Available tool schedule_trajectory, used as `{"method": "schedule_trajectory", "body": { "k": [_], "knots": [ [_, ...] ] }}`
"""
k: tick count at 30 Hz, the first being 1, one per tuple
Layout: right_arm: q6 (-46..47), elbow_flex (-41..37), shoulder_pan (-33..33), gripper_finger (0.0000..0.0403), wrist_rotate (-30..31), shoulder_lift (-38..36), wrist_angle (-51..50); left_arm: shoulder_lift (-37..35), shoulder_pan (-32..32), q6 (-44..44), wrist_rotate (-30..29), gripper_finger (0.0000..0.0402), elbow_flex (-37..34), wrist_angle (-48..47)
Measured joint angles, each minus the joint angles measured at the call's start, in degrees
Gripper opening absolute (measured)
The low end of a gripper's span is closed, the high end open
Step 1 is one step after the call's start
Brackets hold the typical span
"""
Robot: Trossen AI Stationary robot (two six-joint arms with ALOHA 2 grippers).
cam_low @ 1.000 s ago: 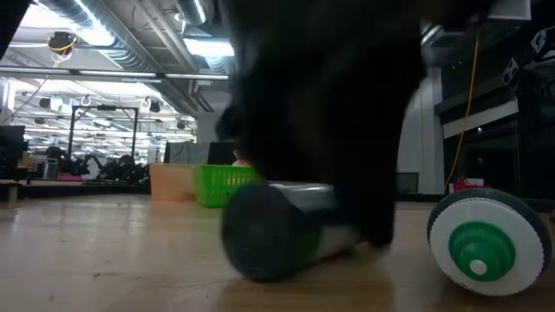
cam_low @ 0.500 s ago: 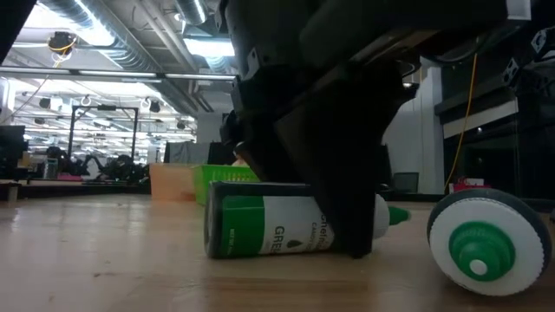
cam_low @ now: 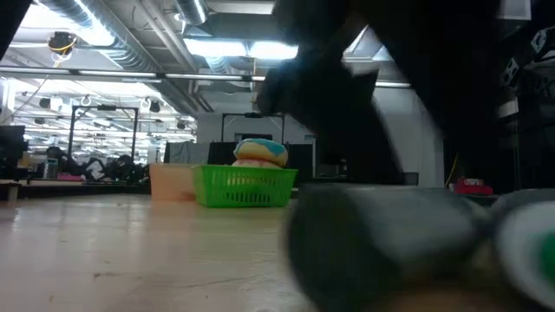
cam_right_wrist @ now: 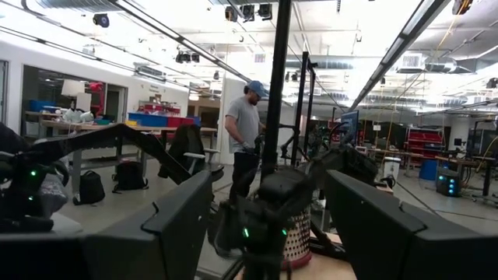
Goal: Pick & Place Food Item
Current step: Put the left green food coloring into the transparent bin
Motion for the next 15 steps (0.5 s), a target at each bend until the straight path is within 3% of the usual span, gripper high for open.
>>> {"method": "schedule_trajectory", "body": {
  "k": [6,15],
  "knots": [
    [0.0,0.0,0.0,0.0252,0.0,0.0,0.0,-0.1,-0.2,-0.4,-2.5,0.0233,1.4,-1.5],
    [0.1,0.0,0.0,0.0252,0.0,0.0,0.0,0.1,0.4,-5.1,-0.7,0.0234,1.4,-6.4]
  ]
}}
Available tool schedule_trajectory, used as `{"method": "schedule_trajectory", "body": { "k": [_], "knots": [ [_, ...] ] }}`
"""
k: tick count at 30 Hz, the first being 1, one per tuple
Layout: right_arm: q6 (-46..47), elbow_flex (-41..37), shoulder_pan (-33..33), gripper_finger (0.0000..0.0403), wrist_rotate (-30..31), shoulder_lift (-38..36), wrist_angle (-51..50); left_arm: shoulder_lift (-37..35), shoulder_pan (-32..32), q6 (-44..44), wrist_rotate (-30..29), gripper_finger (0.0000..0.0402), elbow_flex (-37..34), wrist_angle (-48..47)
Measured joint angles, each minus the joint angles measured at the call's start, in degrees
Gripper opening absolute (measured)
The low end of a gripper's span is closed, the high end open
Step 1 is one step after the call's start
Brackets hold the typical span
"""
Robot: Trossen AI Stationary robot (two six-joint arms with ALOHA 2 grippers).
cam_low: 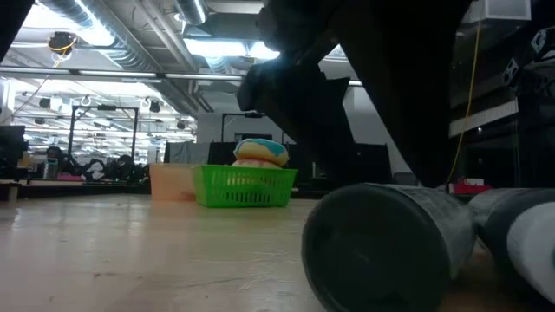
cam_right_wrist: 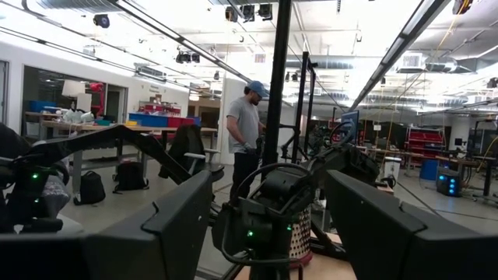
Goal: Pick & Place Food Item
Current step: Put the left green food coloring into the transparent bin
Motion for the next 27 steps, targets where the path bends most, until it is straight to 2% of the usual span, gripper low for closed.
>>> {"method": "schedule_trajectory", "body": {
  "k": [8,14,19,27],
  "knots": [
    [0.1,0.0,0.0,0.0251,0.0,0.0,0.0,0.4,0.0,-0.1,2.6,0.0236,-0.6,2.9],
    [0.1,0.0,0.0,0.0251,0.0,0.0,0.0,0.3,0.4,-0.4,1.0,0.0237,-0.5,0.1],
    [0.1,0.0,0.0,0.0251,0.0,0.0,0.0,0.3,1.0,-0.4,2.2,0.0238,-0.6,-0.8],
    [0.1,0.0,0.0,0.0251,0.0,0.0,0.0,0.0,1.5,-3.3,4.6,0.0238,-5.0,0.3]
  ]
}}
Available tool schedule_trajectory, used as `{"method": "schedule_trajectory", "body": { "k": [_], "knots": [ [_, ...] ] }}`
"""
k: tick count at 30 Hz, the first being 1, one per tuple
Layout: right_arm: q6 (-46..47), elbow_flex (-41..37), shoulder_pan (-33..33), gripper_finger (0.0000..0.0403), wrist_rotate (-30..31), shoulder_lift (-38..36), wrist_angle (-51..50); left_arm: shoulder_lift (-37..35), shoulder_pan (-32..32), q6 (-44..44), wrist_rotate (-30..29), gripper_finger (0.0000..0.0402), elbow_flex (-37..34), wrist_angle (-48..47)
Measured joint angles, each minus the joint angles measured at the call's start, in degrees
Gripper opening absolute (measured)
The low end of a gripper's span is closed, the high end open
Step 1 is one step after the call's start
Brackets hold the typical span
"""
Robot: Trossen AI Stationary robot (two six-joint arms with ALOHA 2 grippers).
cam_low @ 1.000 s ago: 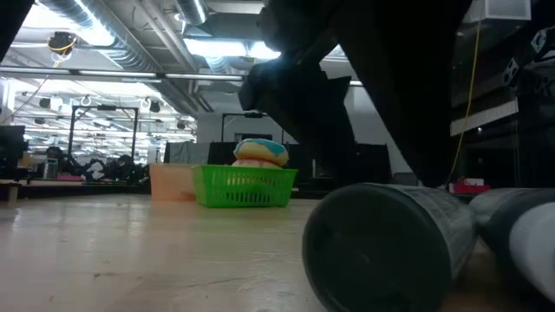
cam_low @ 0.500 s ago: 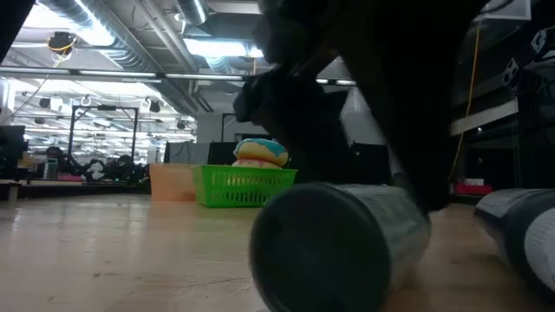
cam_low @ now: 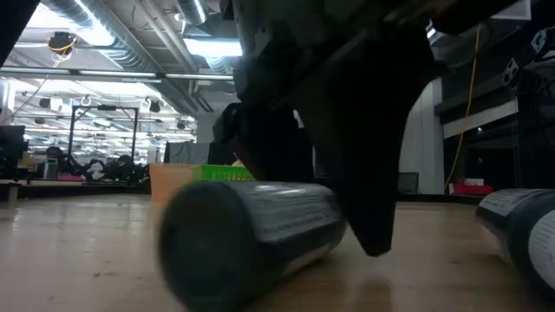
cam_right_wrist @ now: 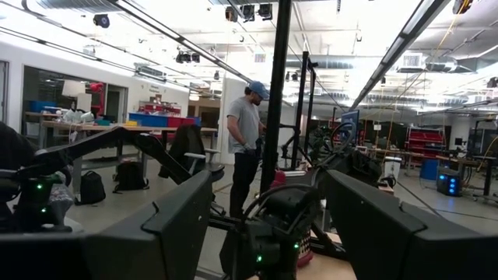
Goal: Pick & Place Food Item
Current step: Put the left green food coloring into the transparent bin
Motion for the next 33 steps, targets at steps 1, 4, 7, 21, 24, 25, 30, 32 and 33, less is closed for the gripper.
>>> {"method": "schedule_trajectory", "body": {
  "k": [1,4,7,21,24,25,30,32,33],
  "knots": [
    [0.0,0.0,0.0,0.0251,0.0,0.0,0.0,-0.1,0.0,-0.3,0.3,0.0238,-0.4,0.0],
    [0.0,0.0,0.0,0.0251,0.0,0.0,0.0,-0.1,0.0,-0.4,0.2,0.0238,-0.5,-0.1],
    [0.0,0.0,0.0,0.0251,0.0,0.0,0.0,-0.1,0.0,-0.4,0.0,0.0237,-0.5,-0.1],
    [0.0,0.0,0.0,0.0251,0.0,0.0,0.0,0.1,0.1,4.3,-2.5,0.0107,0.2,-1.0],
    [0.0,0.0,0.0,0.0252,0.0,0.0,0.0,0.3,0.1,5.2,-4.0,0.0107,1.0,-0.8],
    [0.0,0.0,0.0,0.0252,0.0,0.0,0.0,0.4,0.2,5.6,-4.4,0.0107,1.3,-0.7],
    [0.0,0.0,0.0,0.0252,0.0,0.0,0.0,0.4,0.3,7.7,-6.7,0.0107,3.6,-1.0],
    [0.0,0.0,0.0,0.0252,0.0,0.0,0.0,0.4,0.3,8.9,-8.0,0.0107,5.8,-1.0],
    [0.0,0.0,0.0,0.0252,0.0,0.0,0.0,0.4,0.3,9.7,-8.8,0.0107,7.0,-0.7]
  ]
}}
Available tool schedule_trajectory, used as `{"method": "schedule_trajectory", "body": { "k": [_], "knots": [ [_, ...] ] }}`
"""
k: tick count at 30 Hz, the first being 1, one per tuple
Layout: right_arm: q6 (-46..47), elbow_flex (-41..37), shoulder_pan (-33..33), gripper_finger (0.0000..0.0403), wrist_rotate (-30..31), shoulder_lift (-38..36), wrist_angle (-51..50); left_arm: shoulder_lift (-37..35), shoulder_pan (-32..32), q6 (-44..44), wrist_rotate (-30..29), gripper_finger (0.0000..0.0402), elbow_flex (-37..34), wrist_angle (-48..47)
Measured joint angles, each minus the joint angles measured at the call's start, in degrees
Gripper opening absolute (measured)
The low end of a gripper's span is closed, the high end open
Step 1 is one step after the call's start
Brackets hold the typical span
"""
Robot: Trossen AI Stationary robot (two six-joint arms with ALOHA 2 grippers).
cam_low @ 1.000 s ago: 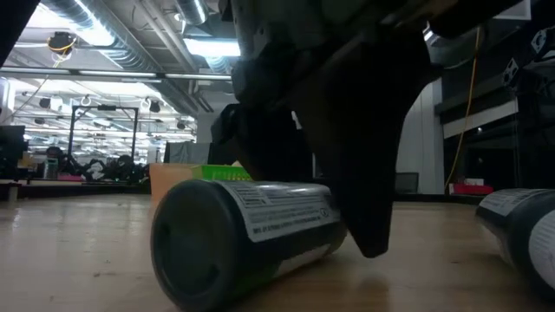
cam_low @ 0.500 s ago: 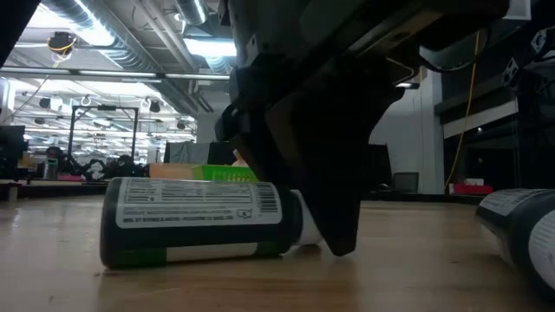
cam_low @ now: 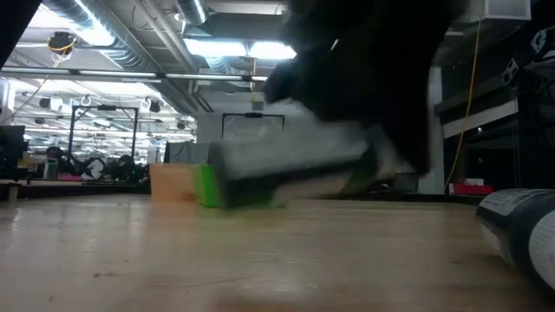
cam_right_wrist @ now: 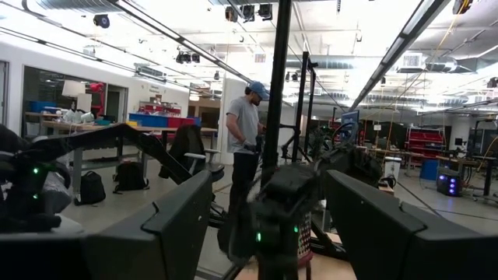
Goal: Pick & Place Food Item
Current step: Put the left green food coloring into the transparent bin
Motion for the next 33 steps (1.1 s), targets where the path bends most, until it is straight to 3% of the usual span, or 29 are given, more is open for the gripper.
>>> {"method": "schedule_trajectory", "body": {
  "k": [8,11,18,28,33],
  "knots": [
    [0.0,0.0,0.0,0.0252,0.0,0.0,0.0,-0.1,0.0,9.7,-7.6,0.0107,12.0,1.6],
    [0.0,0.0,0.0,0.0252,0.0,0.0,0.0,-0.8,-0.1,18.3,-8.9,0.0107,11.5,13.4],
    [0.1,0.0,0.0,0.0252,0.0,0.0,-0.1,-0.9,0.6,33.5,-2.4,0.0107,11.5,37.9],
    [0.1,0.0,0.0,0.0252,0.0,0.0,-0.1,4.1,2.6,36.3,3.6,0.0107,11.4,45.7],
    [0.2,0.0,0.0,0.0252,0.0,0.0,-0.3,8.8,3.3,35.7,8.8,0.0107,11.4,55.6]
  ]
}}
